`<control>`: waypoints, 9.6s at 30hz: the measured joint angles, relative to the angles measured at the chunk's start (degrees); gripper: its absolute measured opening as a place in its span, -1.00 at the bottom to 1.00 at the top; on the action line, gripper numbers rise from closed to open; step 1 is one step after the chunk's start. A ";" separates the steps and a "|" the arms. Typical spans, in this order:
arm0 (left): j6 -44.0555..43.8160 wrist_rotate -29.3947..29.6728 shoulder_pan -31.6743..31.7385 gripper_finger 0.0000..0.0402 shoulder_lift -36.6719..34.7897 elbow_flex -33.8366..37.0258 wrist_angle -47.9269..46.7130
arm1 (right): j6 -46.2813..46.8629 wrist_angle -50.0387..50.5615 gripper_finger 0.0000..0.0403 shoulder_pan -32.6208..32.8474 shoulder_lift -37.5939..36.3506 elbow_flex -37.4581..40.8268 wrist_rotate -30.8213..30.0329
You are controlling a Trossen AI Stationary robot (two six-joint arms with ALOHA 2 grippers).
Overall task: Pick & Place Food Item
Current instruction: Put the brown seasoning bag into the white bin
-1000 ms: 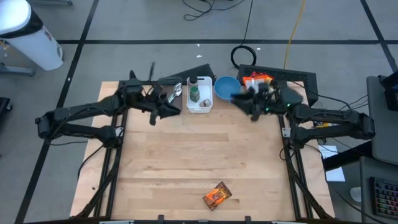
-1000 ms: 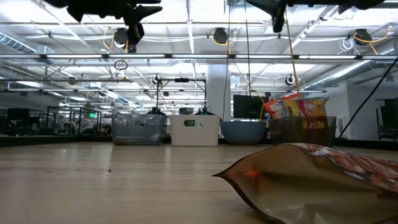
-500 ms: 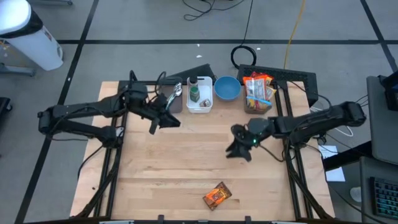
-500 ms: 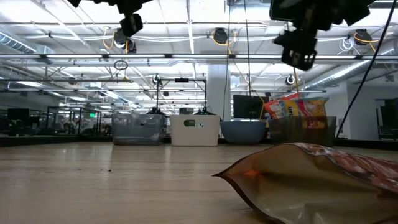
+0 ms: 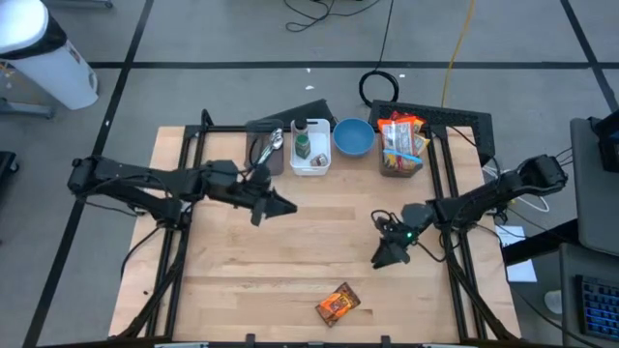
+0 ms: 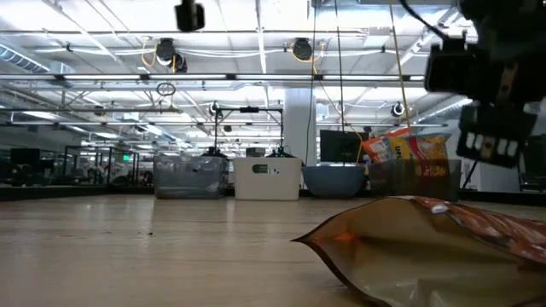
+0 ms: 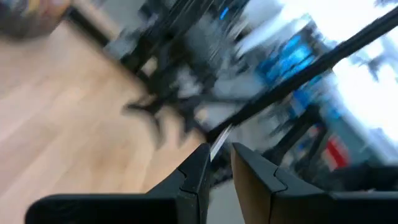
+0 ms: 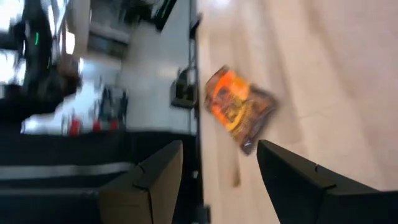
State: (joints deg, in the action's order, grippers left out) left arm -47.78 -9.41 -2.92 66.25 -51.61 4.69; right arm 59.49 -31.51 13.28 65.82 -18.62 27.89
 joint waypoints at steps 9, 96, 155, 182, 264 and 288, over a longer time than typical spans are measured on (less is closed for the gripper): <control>-6.51 8.43 -5.44 -0.64 7.50 -0.15 15.37 | 2.24 -2.09 0.00 5.54 0.72 2.94 -12.50; -0.32 7.80 -12.88 -0.64 12.45 -4.42 11.32 | 4.53 6.04 0.00 6.05 31.36 -17.58 -10.27; -0.91 7.93 -13.95 -0.64 12.45 -4.42 10.32 | 1.52 9.36 -0.16 9.66 39.06 -25.14 -6.63; -0.73 9.53 -13.83 -0.64 12.45 -4.42 10.32 | 1.10 6.57 -0.16 9.66 39.10 -25.43 -6.59; 1.71 4.21 -11.58 -0.64 12.47 -4.38 3.52 | -11.16 32.98 -1.00 -7.74 13.89 -28.04 -4.11; 11.72 0.22 -4.17 -0.64 12.47 -4.38 1.44 | -19.15 45.24 -1.00 -12.92 11.58 -45.77 -2.21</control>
State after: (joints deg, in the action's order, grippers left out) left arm -36.06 -9.18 -7.09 78.72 -55.99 6.13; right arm 40.34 13.73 0.36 77.41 -64.39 25.68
